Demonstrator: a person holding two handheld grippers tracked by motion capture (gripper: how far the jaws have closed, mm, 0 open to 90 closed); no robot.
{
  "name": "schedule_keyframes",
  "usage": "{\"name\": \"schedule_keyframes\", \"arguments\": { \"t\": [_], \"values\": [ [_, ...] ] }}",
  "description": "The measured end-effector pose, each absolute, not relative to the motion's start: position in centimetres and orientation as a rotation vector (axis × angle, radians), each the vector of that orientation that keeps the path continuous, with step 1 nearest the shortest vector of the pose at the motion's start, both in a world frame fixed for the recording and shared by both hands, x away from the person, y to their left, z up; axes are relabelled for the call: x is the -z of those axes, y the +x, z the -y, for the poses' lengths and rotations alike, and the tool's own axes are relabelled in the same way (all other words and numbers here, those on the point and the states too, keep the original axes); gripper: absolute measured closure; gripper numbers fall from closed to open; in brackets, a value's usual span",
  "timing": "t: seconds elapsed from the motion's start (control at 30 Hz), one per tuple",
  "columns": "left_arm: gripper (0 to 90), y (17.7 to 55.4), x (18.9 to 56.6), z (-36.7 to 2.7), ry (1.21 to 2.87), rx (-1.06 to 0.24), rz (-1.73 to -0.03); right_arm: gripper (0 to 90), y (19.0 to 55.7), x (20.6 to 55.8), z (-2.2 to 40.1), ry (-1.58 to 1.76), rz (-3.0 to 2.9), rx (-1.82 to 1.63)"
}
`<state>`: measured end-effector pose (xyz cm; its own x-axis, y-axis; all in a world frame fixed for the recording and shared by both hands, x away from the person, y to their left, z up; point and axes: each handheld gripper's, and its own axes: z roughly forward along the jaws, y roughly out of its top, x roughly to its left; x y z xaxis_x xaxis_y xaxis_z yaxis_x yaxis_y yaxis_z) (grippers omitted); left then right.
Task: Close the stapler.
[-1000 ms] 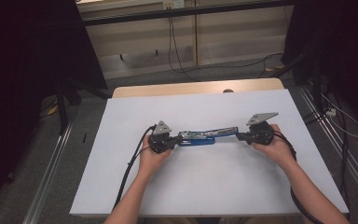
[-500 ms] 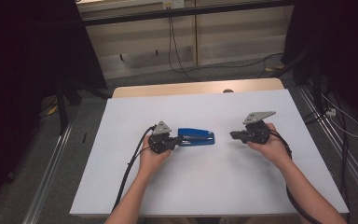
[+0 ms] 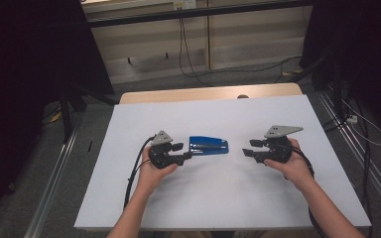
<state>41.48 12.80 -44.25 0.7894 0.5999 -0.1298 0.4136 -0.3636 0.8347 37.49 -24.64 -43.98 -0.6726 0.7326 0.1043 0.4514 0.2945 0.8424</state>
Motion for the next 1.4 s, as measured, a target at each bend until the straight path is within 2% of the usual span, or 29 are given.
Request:
{"name": "schedule_keyframes", "arguments": {
  "t": [0.07, 0.13, 0.2, 0.3, 0.5, 0.83, 1.4],
  "values": [
    [38.6, 41.1, 44.1, -13.2, 2.009, -0.239, -0.751, 44.2, 36.9, 44.1, 24.7, 1.083, -2.257, -1.342],
    [30.9, 40.9, 43.9, -13.4, 2.002, -0.244, -0.768, 38.3, 36.3, 44.3, 24.7, 1.087, -2.25, -1.332],
    [29.8, 40.5, 43.8, -13.7, 2.002, -0.25, -0.757, 36.0, 35.8, 44.4, 24.8, 1.094, -2.247, -1.33],
    [22.5, 40.0, 43.5, -14.2, 2.01, -0.268, -0.759, 29.6, 34.9, 44.4, 25.0, 1.1, -2.233, -1.324],
    [13.7, 39.2, 43.3, -15.4, 1.995, -0.282, -0.782, 21.6, 33.6, 44.5, 25.6, 1.119, -2.208, -1.298],
    [11.0, 38.0, 43.4, -17.2, 1.99, -0.271, -0.792, 16.9, 31.5, 44.2, 26.7, 1.122, -2.166, -1.286],
    [7.1, 36.1, 43.8, -20.3, 2.0, -0.29, -0.803, 15.2, 29.3, 44.4, 27.4, 1.103, -2.173, -1.247]
  ]
}}
